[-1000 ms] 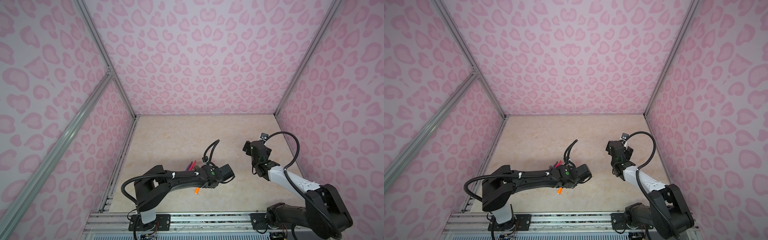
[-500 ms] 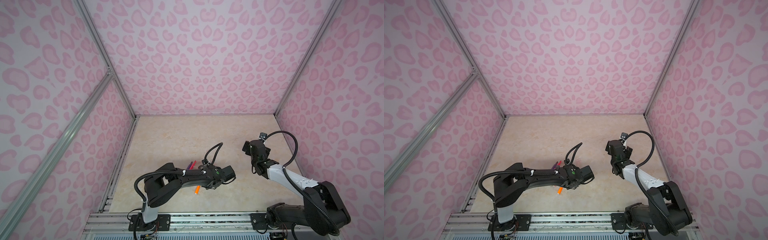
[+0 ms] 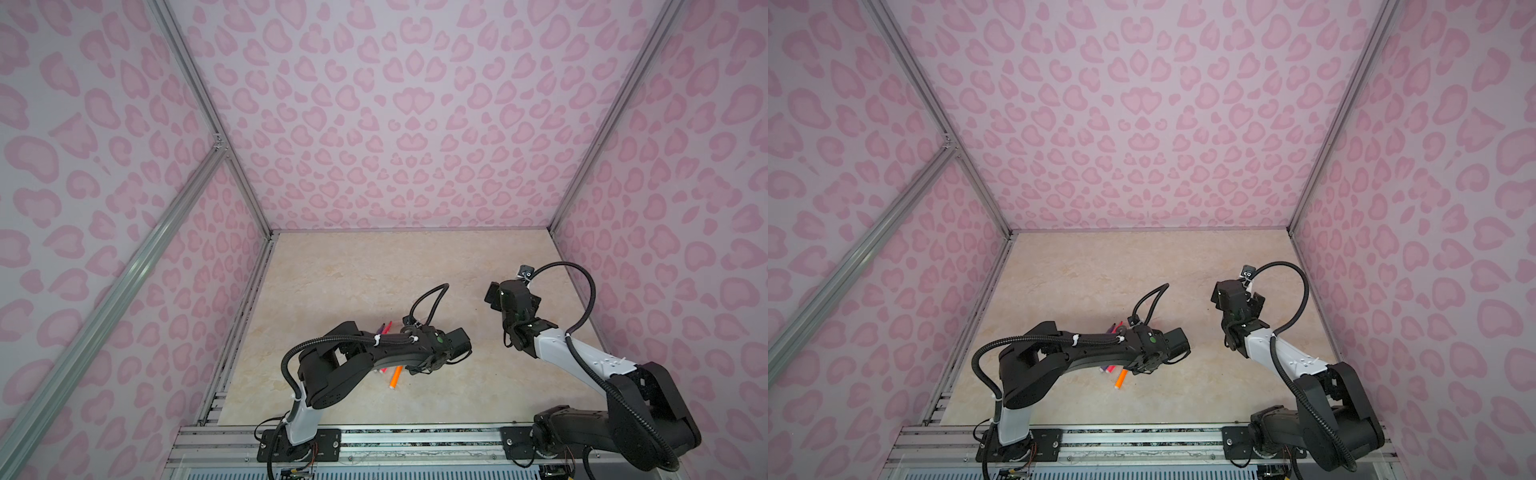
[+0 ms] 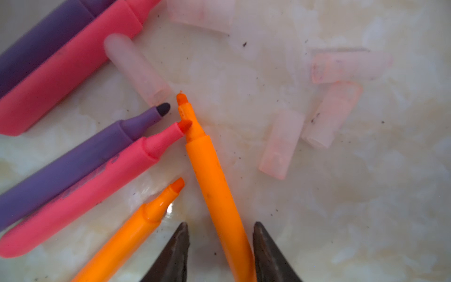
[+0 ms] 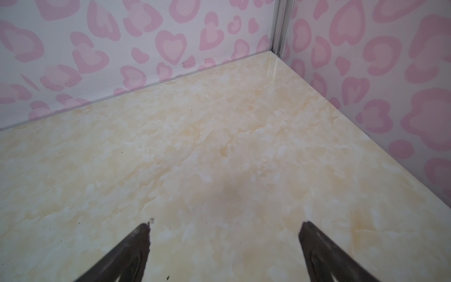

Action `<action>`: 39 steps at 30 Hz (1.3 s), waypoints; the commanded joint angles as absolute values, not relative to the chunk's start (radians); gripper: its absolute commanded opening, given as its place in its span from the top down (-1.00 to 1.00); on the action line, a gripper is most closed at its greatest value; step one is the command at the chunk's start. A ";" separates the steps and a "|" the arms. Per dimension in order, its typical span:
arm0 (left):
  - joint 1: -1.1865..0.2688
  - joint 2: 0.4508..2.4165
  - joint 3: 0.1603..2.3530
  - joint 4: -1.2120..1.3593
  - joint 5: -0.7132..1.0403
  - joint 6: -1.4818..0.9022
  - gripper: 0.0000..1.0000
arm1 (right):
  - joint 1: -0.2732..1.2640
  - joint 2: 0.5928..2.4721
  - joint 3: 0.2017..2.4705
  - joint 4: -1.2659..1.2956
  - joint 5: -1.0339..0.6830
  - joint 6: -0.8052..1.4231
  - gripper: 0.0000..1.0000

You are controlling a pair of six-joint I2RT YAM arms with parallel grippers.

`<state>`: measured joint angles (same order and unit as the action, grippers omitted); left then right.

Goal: Insert the pens into the pen caps
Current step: 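Lower the left gripper over the orange highlighter and close on it, then lift the orange highlighter upright with the left gripper while the right gripper approaches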

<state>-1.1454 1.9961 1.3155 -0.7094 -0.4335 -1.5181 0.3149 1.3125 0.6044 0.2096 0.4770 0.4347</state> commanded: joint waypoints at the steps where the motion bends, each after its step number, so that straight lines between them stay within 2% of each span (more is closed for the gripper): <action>1: -1.141 2.011 1.322 -0.742 -0.455 -1.523 0.14 | 0.317 1.315 0.611 0.195 0.485 0.445 -0.92; 11: -1.129 2.018 1.320 -0.747 -0.460 -1.507 0.25 | 0.316 1.318 0.612 0.193 0.485 0.446 -0.91; 23: -1.120 2.006 1.334 -0.710 -0.452 -1.415 0.93 | 0.314 1.322 0.615 0.189 0.485 0.446 -0.91; 24: -1.114 2.004 1.339 -0.709 -0.451 -1.392 0.94 | 0.315 1.322 0.617 0.190 0.487 0.446 -0.91; 30: -1.075 1.925 1.385 -0.674 -0.445 -1.169 0.94 | 0.310 1.322 0.617 0.189 0.485 0.452 -0.92; 39: -1.036 1.563 1.462 -0.626 -0.530 -0.578 0.92 | 0.235 1.293 0.582 0.210 0.391 0.492 -0.95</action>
